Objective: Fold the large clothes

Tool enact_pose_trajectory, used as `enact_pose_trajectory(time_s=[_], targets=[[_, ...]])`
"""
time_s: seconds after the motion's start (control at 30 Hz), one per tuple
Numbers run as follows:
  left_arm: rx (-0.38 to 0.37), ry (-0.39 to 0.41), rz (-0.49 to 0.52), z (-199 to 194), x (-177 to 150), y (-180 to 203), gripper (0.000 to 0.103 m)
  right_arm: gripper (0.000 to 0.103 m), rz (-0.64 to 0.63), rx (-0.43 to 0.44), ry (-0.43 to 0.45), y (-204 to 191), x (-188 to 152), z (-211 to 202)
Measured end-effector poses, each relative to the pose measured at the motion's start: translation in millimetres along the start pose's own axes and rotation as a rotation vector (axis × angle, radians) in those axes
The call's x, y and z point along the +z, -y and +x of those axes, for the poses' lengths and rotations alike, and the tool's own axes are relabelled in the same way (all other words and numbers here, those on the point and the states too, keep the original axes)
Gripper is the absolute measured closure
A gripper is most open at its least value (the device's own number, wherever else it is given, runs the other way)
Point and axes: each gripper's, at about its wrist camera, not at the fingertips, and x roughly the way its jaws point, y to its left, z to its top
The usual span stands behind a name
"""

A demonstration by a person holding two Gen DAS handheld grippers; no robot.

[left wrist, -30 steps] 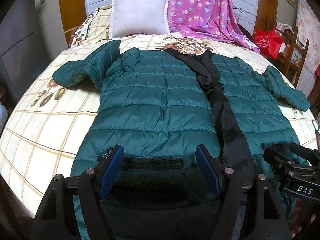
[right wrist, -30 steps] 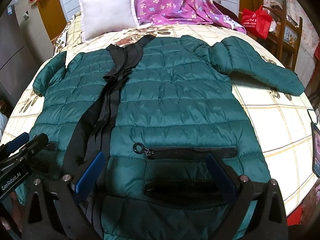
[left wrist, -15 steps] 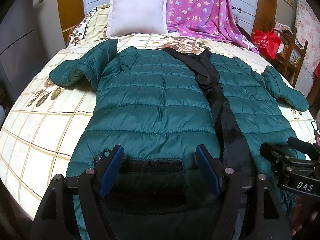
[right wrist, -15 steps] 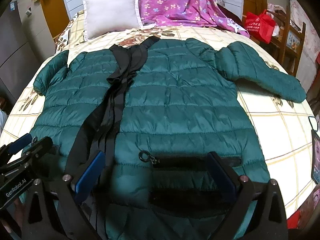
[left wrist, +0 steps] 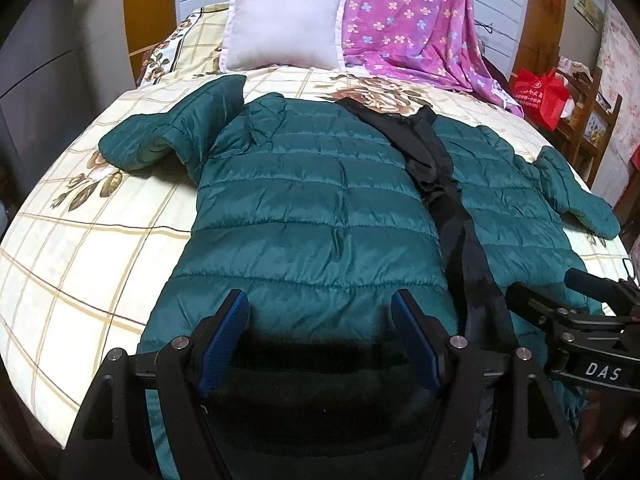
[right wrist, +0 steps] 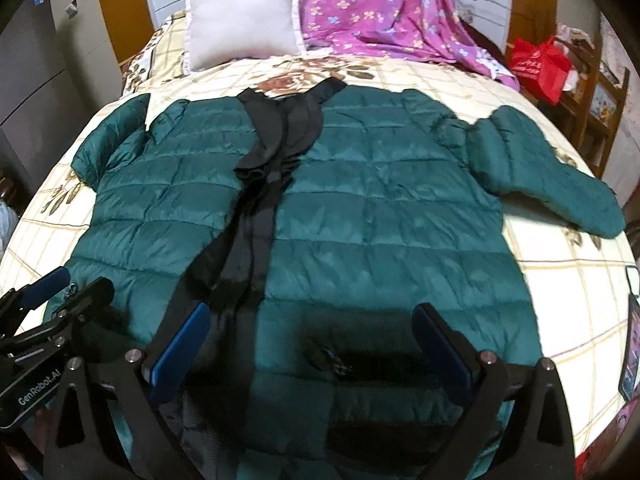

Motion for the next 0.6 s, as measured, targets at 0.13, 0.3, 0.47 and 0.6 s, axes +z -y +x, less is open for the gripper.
enact_pose_trajectory(time_s=[0.13,0.3,0.47,0.6], targets=[[0.015,0.007,-0.01,2.2,3.6,-3.3,0.065,0.001,-0.034,-0.002,0.008,-8.7,9.7,6.4],[0.026,-0.004,-0.027,9.2,6.6,-8.5,0.065,0.001,-0.051,0.011,0.039,-16.4,21.0,14.5],[0.043,-0.016,-0.042,16.6,8.3,-14.0,0.065,0.001,-0.072,0.009,0.051,-16.9,20.2,27.7],[0.052,-0.023,-0.056,22.4,9.6,-17.3,0.065,0.001,-0.081,0.025,0.045,-17.7,21.2,38.1]])
